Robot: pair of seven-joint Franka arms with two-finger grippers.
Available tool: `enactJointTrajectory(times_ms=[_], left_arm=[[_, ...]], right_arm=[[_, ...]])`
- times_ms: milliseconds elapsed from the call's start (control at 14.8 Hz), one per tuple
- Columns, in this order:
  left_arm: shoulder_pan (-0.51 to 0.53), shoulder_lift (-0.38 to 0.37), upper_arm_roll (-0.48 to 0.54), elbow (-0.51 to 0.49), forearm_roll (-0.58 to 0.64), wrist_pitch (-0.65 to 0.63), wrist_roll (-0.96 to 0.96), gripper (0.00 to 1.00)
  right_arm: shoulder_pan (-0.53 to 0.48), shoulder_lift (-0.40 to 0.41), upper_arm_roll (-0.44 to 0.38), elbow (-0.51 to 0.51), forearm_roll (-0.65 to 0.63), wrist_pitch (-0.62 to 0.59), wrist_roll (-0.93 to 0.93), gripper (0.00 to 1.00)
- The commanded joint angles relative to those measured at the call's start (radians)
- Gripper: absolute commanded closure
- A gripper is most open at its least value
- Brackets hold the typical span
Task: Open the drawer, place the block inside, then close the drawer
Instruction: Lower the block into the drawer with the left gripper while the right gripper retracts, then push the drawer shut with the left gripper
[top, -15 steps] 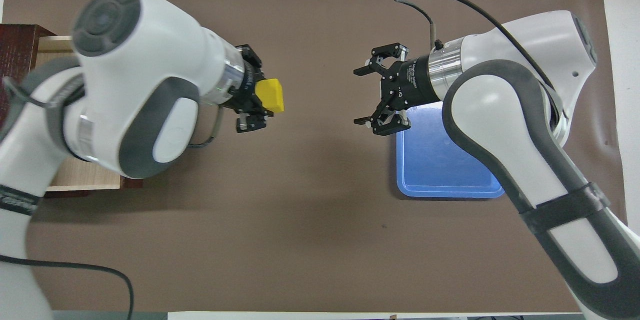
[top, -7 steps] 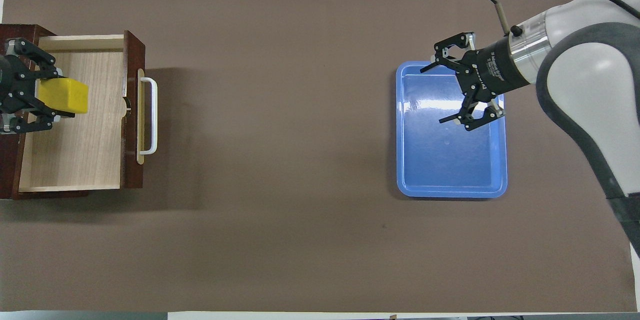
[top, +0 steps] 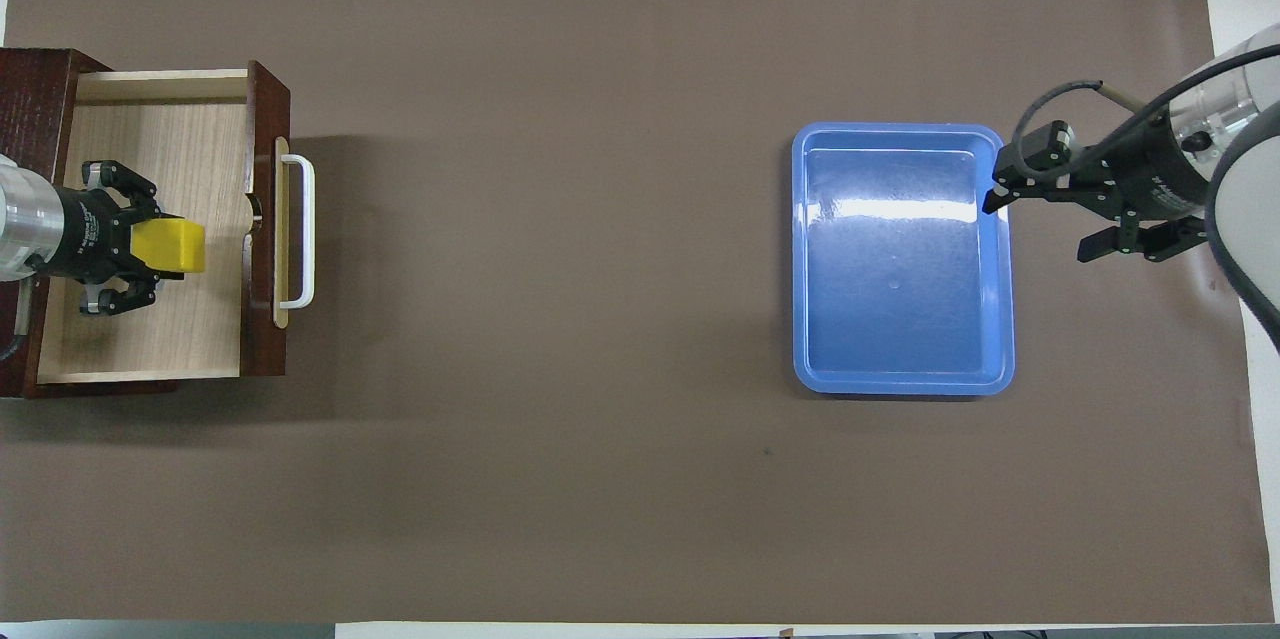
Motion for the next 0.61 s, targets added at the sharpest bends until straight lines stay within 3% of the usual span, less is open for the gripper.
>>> enactJointTrajectory(times_ms=[0, 202, 404, 539], left_arm=[[-0.025, -0.017, -0.015, 0.038, 0.017, -0.056, -0.013, 0.00], [-0.129, 0.034, -0.015, 0.138, 0.055, -0.091, -0.157, 0.00], [-0.259, 0.075, -0.015, 0.137, 0.158, -0.100, -0.298, 0.00], [-0.264, 0.103, -0.016, 0.114, 0.205, -0.086, -0.361, 0.00]], right_arm=[[-0.033, -0.048, 0.012, -0.005, -0.107, -0.009, -0.274, 0.00], [-0.053, -0.100, 0.017, -0.019, -0.154, -0.006, -0.477, 0.00], [-0.061, -0.111, 0.012, -0.022, -0.167, 0.026, -0.577, 0.00], [-0.058, -0.107, 0.009, -0.028, -0.166, 0.088, -0.569, 0.00]])
